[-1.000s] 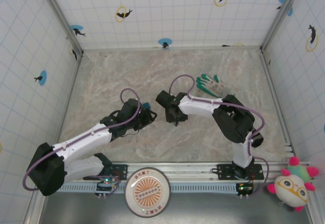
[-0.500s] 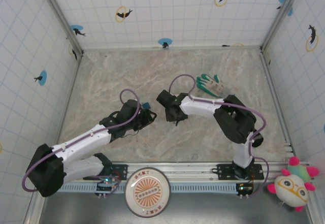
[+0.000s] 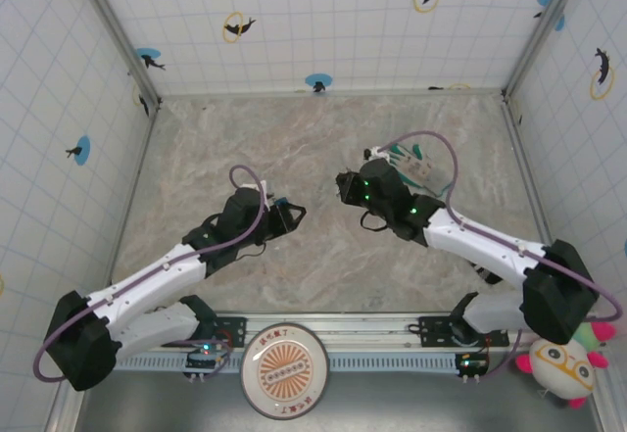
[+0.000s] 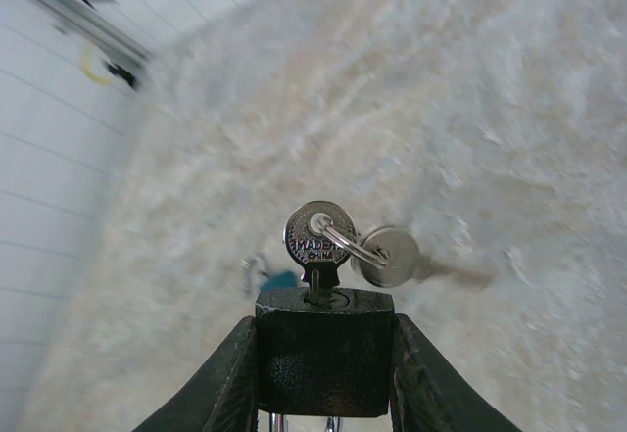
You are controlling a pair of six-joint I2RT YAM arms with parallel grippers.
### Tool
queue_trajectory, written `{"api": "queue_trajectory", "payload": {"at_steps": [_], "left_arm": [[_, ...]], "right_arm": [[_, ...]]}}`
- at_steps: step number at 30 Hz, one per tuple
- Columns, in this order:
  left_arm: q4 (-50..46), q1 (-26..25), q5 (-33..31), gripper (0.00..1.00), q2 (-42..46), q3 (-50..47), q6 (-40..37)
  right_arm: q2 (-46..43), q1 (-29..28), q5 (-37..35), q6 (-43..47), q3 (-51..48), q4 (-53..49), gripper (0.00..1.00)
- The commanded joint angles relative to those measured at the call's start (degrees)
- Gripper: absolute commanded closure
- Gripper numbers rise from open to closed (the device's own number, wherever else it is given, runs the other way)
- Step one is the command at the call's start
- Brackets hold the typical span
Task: Unlock with the key
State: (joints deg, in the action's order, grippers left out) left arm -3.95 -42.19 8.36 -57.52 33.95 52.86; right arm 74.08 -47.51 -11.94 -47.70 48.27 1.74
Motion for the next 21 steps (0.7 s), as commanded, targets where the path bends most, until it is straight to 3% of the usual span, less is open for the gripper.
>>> {"api": "queue_trajectory", "payload": {"at_steps": [1,7,12,16,21], "left_arm": [[6.5,0.3,4.2,0.49,0.1,2.1,-2.9],[23.1,0.3,12.5,0.42,-1.6,-0.8,4.5],[37.3,0.3,15.5,0.31,0.2,-4.9,10.6],[38.1,0.3,16.2,0.27,0.8,-4.9,11.8],[49.2,0.3,18.5,0.23,-0.6,-7.3,15.9]], "right_arm": [[-3.4,0.0,1.2,-3.7,-4.0,14.1,0.82],[-8.2,-0.7,5.2,-3.9,-11.0,29.3,0.83],[-10.8,-0.8,8.2,-3.7,-14.6,37.8,0.83],[-11.9,-1.1,9.7,-3.8,-15.6,42.5,0.83],[-10.9,-1.8,11.7,-4.8,-15.2,46.0,0.84]]}}
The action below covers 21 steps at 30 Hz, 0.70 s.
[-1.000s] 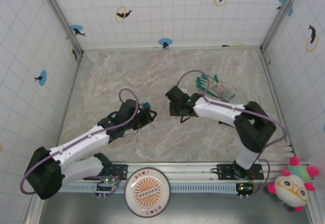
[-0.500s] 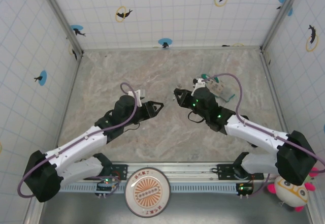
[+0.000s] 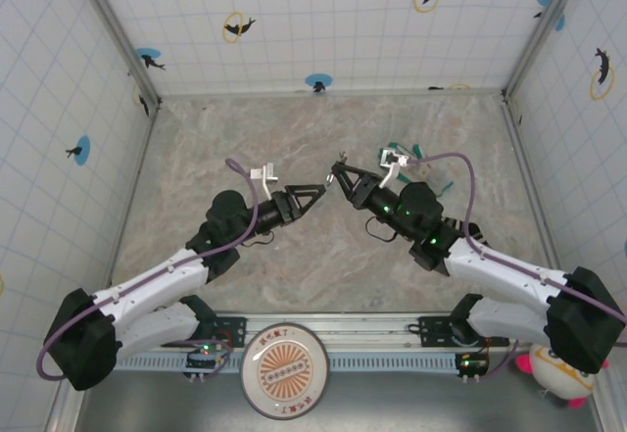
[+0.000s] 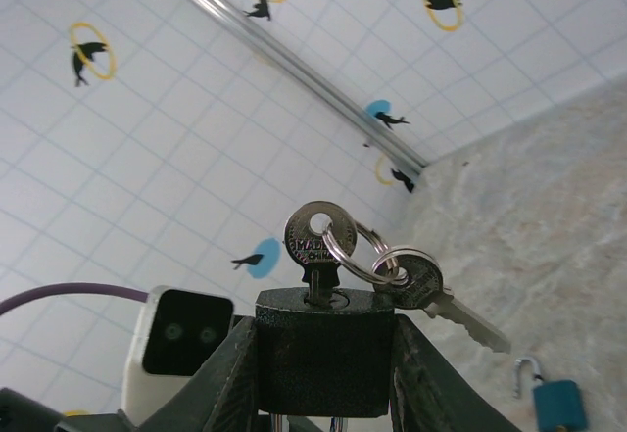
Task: Unlock with the key
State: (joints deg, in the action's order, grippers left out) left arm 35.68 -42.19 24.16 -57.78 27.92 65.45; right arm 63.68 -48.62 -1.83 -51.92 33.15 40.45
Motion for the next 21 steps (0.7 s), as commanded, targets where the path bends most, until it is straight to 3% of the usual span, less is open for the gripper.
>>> {"api": "queue_trajectory", "payload": {"at_steps": [1,6,13,17,21], "left_arm": [[11.6,0.3,2.7,0.23,-0.4,-1.5,3.9],[18.0,0.3,2.6,0.22,0.1,-2.0,4.7],[18.6,0.3,2.3,0.23,0.6,-1.6,4.5],[20.3,0.3,2.3,0.29,0.8,-2.1,5.0],[14.2,0.3,0.6,0.32,3.6,-1.1,2.3]], "right_arm": [[-0.2,-1.0,1.8,-0.7,0.2,7.6,0.84],[0.8,-2.3,2.2,-0.9,0.5,8.7,0.85],[2.3,-3.0,3.8,-2.6,0.2,12.2,0.85],[1.6,-3.1,1.7,-1.7,0.2,8.5,0.88],[0.8,-3.1,-1.5,0.6,2.2,-2.7,0.89]]}}
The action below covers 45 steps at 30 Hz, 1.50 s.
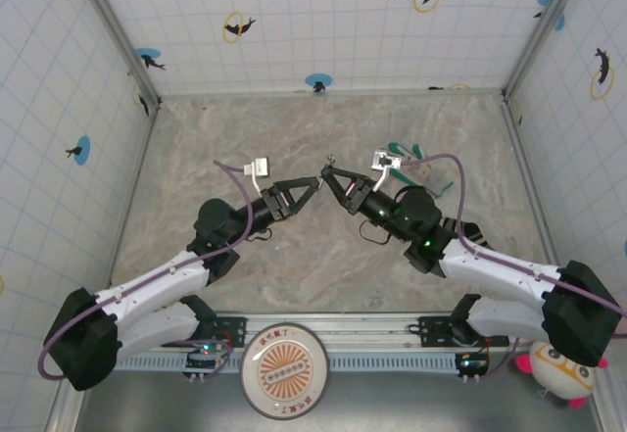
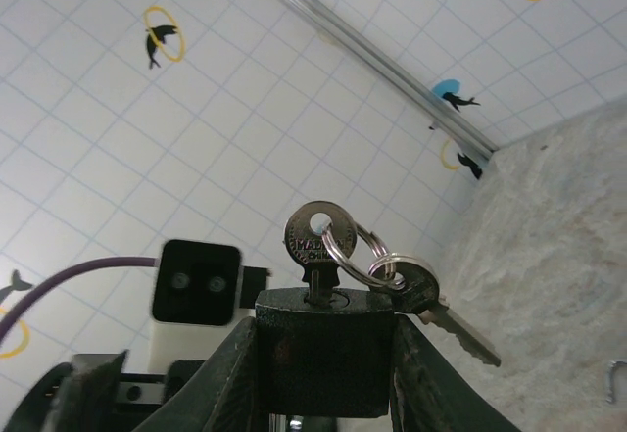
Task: Unlock with the key
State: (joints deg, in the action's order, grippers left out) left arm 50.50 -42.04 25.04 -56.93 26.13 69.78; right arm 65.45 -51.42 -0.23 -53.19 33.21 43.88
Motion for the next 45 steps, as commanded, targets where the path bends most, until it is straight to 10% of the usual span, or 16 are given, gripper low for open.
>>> {"api": "queue_trajectory", "payload": {"at_steps": [1,18,45], "left_arm": [[-2.8,0.2,-0.7,0.33,3.6,1.1,-3.2],[-43.1,0.2,-22.1,0.31,16.4,2.4,-9.2],[-45.3,0.2,-23.2,0.32,16.2,1.2,-7.6]], "right_arm": [[-1.0,-0.3,-4.4,2.4,3.1,-10.1,0.9],[19.5,0.5,-15.3,9.4,27.4,-59.8,0.89],[45.7,2.2,-19.4,14.9,40.5,-72.4,0.87]]}}
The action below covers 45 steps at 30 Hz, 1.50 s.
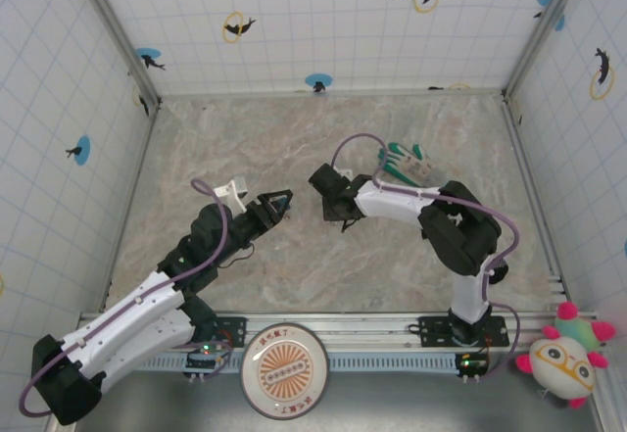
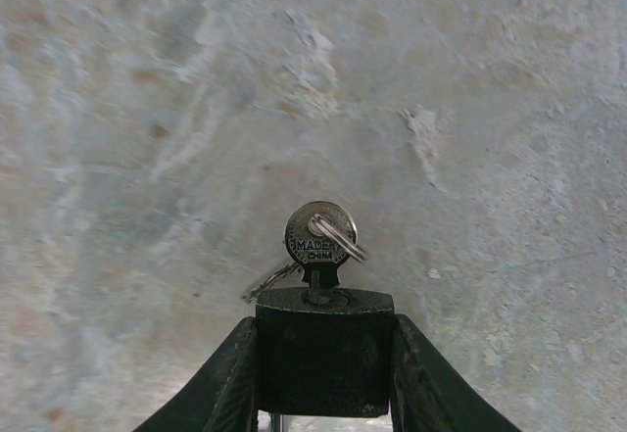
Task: Unlock with the key
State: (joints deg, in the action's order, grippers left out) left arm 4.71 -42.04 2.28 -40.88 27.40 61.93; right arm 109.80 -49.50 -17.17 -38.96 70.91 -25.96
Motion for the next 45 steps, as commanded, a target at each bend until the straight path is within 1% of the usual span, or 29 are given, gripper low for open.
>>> {"api": "queue_trajectory", "payload": {"at_steps": [1,3,6,8,11,14,17,19,21,22,23,25,28,31,35,37,39,40,43,45], "left_arm": [[0.5,0.2,-0.4,0.32,0.0,0.1,0.2],[0.5,0.2,-0.4,0.32,0.0,-0.1,0.4],[0.9,0.2,-0.2,0.32,-0.2,-0.5,0.7],[0.9,0.2,-0.2,0.32,-0.4,-0.5,0.7],[1.2,0.2,-0.1,0.32,-0.8,-0.3,0.7],[1.0,0.2,-0.1,0.32,-1.1,0.0,0.6],[-0.4,0.2,-0.8,0.31,-1.2,0.6,0.3],[-2.8,0.2,-2.0,0.28,-1.7,1.8,-0.1],[-6.7,0.3,-3.9,0.26,-2.5,3.7,-1.0],[-9.1,0.4,-4.7,0.25,-3.3,5.0,-1.4],[-10.9,1.0,-5.0,0.13,-4.3,6.1,-2.0],[-13.8,2.7,-4.7,0.03,-6.3,7.7,-2.7],[-17.6,6.1,-3.5,0.03,-9.8,10.1,-3.9],[-21.8,8.6,-3.9,0.02,-13.9,12.9,-6.2],[-27.0,10.4,-7.5,0.02,-19.7,17.2,-11.5],[-28.5,11.4,-10.0,0.02,-21.3,18.7,-13.9],[-28.7,12.9,-12.1,0.02,-22.0,20.0,-17.1],[-28.7,13.4,-14.5,0.02,-22.1,20.7,-19.1],[-28.3,14.1,-25.1,0.02,-21.7,22.5,-25.4],[-25.4,14.7,-31.8,0.02,-20.9,21.9,-31.0]], "right_arm": [[1.6,0.3,-2.8,0.7,2.8,-2.7,0.85],[2.0,0.3,-3.2,0.7,2.6,-2.8,0.83],[2.4,0.3,-3.9,0.6,3.1,-3.2,0.77],[2.5,0.3,-4.0,0.3,3.4,-3.9,0.67],[2.3,0.4,-4.3,-0.1,4.1,-4.9,0.58],[0.0,0.5,-5.0,-0.7,3.6,-5.5,0.52],[-3.7,0.9,-5.9,-1.0,1.9,-5.6,0.5],[-6.5,1.3,-6.8,-1.4,0.3,-5.7,0.48],[-9.5,2.1,-7.4,-1.8,-1.7,-5.5,0.43],[-11.3,2.6,-7.6,-1.9,-3.0,-5.1,0.0],[-13.1,3.0,-7.7,-1.8,-4.3,-4.2,0.01],[-16.6,3.9,-8.2,-1.6,-7.3,-1.7,0.01],[-21.1,5.4,-9.2,-1.6,-10.6,0.2,0.01],[-24.6,6.8,-11.0,-0.9,-12.6,0.2,0.01],[-29.3,8.7,-12.9,1.6,-15.7,1.3,0.01],[-32.3,9.5,-15.3,3.3,-18.0,3.3,0.01],[-35.3,10.6,-19.4,4.2,-19.9,4.2,0.01],[-36.6,11.2,-22.3,4.9,-20.6,4.5,0.01],[-40.2,12.1,-33.6,7.5,-22.9,5.7,0.01],[-43.3,12.0,-42.5,13.0,-27.3,11.7,0.01]]}}
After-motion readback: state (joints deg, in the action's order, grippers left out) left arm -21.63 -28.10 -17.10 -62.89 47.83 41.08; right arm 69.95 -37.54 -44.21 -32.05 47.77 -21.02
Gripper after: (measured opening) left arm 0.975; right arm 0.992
